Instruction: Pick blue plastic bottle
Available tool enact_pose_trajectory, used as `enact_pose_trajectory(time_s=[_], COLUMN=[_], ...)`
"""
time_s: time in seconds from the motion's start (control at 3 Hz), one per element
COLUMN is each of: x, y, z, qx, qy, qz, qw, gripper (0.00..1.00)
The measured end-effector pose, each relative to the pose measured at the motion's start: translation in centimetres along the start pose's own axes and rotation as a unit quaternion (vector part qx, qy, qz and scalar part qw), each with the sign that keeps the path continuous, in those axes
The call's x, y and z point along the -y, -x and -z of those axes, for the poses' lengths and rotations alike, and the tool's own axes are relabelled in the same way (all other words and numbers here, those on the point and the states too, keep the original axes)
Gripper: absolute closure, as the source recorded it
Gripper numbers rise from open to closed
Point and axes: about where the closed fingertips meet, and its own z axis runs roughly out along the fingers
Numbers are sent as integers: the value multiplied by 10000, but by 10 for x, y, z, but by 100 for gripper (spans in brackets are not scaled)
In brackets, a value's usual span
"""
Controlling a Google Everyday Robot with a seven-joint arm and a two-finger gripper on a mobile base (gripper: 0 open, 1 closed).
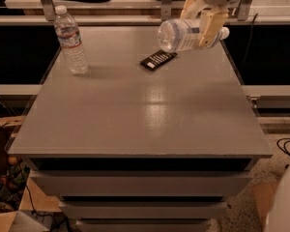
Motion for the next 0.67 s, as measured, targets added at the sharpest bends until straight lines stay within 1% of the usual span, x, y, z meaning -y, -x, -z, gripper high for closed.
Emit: enact_pose_trajectory(time_s=[0.67], x=[0], y=[14], z=[3], qx=[180], qy=[26], qz=[195], qw=[9996], gripper=[100])
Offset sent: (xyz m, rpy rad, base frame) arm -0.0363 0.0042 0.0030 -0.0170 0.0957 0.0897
